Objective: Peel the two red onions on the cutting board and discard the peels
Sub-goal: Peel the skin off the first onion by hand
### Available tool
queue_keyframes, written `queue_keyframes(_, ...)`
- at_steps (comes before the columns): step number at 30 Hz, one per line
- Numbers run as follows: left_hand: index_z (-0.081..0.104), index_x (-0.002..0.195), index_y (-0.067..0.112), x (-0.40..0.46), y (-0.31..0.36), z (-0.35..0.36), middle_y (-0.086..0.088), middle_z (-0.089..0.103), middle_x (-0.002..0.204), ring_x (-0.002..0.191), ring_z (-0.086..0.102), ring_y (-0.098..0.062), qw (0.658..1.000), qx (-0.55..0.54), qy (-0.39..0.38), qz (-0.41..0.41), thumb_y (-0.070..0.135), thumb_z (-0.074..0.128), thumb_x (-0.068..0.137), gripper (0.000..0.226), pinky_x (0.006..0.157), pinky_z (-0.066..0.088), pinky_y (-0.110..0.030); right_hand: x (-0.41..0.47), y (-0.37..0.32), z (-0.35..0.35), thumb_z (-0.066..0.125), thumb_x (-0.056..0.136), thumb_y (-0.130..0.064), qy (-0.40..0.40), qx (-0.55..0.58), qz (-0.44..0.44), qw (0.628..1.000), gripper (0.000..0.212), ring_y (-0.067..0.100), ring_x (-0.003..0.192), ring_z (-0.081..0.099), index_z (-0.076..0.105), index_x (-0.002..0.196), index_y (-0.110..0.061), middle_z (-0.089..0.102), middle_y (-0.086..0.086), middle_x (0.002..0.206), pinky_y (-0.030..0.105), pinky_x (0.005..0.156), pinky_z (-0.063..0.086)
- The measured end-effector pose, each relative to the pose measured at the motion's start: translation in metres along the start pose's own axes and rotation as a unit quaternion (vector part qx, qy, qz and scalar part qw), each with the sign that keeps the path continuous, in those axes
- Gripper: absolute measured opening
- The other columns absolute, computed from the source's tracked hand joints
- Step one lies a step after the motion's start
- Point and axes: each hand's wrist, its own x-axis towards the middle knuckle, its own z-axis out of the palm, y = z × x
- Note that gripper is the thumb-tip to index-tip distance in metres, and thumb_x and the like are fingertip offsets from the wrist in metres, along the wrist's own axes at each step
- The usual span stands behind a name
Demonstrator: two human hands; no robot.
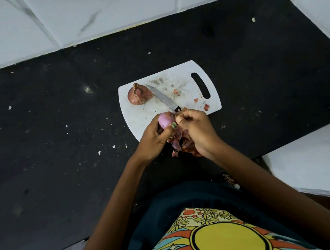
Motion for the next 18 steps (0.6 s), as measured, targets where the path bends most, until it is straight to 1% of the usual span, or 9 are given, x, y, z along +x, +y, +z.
queue_keyframes(3,0.053,0.113,0.004,-0.002,0.002,0.000,-0.001,0.062,0.102,0.090,0.061,0.001,1.000,-0.007,-0.008,-0.002,0.008,0.048,0.100,0.015,0.078,0.048,-0.016,0.000,-0.006,-0.002,0.050,0.094,0.000,-0.030,0.120,0.050,0.991,0.018,0.021,0.093,0.064,0.061,0.083,-0.008,0.066,0.007,0.090,0.030,0.089,0.050)
queue_keyframes(5,0.052,0.116,0.006,-0.006,0.007,0.001,0.003,0.062,0.097,0.080,0.062,0.008,0.999,-0.026,-0.010,-0.016,0.009,0.044,0.101,0.017,0.069,0.047,-0.010,0.004,-0.013,-0.009,0.043,0.098,-0.003,-0.030,0.221,0.109,0.969,0.019,0.015,0.082,0.062,0.057,0.086,-0.008,0.062,0.003,0.085,0.025,0.083,0.046)
queue_keyframes(7,0.052,0.114,0.008,-0.009,0.009,0.003,0.008,0.061,0.090,0.070,0.060,0.011,0.999,-0.036,-0.013,-0.019,0.010,0.041,0.102,0.017,0.062,0.044,-0.006,0.007,-0.019,-0.016,0.042,0.099,-0.004,-0.016,0.272,0.130,0.953,0.017,0.014,0.077,0.062,0.055,0.089,-0.008,0.061,0.003,0.082,0.024,0.075,0.047)
queue_keyframes(9,0.054,0.111,0.010,-0.010,0.012,0.005,0.012,0.061,0.086,0.067,0.059,0.011,0.999,-0.031,-0.024,-0.017,0.011,0.041,0.102,0.015,0.060,0.043,-0.005,0.007,-0.021,-0.018,0.050,0.096,-0.002,-0.005,0.231,0.077,0.970,0.011,0.016,0.076,0.064,0.057,0.088,-0.005,0.063,0.006,0.082,0.025,0.075,0.052)
queue_keyframes(11,0.054,0.114,0.013,-0.010,0.015,0.007,0.012,0.063,0.090,0.072,0.061,0.009,0.999,-0.027,-0.031,-0.020,0.016,0.041,0.102,0.018,0.063,0.044,-0.006,0.006,-0.021,-0.021,0.058,0.091,-0.001,0.008,0.149,0.001,0.989,0.003,0.017,0.077,0.067,0.061,0.092,-0.001,0.067,0.009,0.084,0.027,0.075,0.057)
queue_keyframes(13,0.054,0.115,0.014,-0.010,0.017,0.005,0.013,0.063,0.087,0.074,0.061,0.004,0.998,-0.030,-0.032,-0.036,0.021,0.039,0.103,0.020,0.062,0.045,-0.008,0.004,-0.018,-0.028,0.065,0.088,-0.004,0.027,0.069,-0.060,0.995,0.005,0.017,0.075,0.070,0.064,0.092,-0.001,0.069,0.010,0.084,0.028,0.071,0.058)
queue_keyframes(16,0.054,0.118,0.015,-0.008,0.015,0.002,0.006,0.064,0.097,0.078,0.064,0.001,0.997,-0.031,-0.046,-0.062,0.024,0.040,0.103,0.022,0.061,0.048,-0.012,0.004,-0.010,-0.035,0.068,0.086,-0.009,0.050,-0.068,-0.136,0.987,0.007,0.014,0.065,0.067,0.065,0.090,-0.004,0.069,0.008,0.077,0.023,0.058,0.055)
queue_keyframes(17,0.054,0.118,0.015,-0.008,0.016,0.002,0.005,0.064,0.099,0.078,0.065,0.005,0.996,-0.039,-0.051,-0.069,0.023,0.041,0.102,0.022,0.061,0.049,-0.012,0.005,-0.006,-0.035,0.067,0.086,-0.008,0.048,-0.119,-0.151,0.980,0.004,0.012,0.067,0.067,0.066,0.090,-0.006,0.069,0.005,0.078,0.022,0.060,0.054)
queue_keyframes(18,0.054,0.117,0.015,-0.007,0.014,0.001,0.004,0.064,0.099,0.077,0.064,0.007,0.995,-0.040,-0.053,-0.070,0.022,0.042,0.102,0.021,0.061,0.049,-0.012,0.005,-0.003,-0.036,0.064,0.087,-0.006,0.036,-0.171,-0.156,0.972,0.005,0.010,0.074,0.066,0.067,0.090,-0.009,0.069,0.001,0.083,0.019,0.066,0.053)
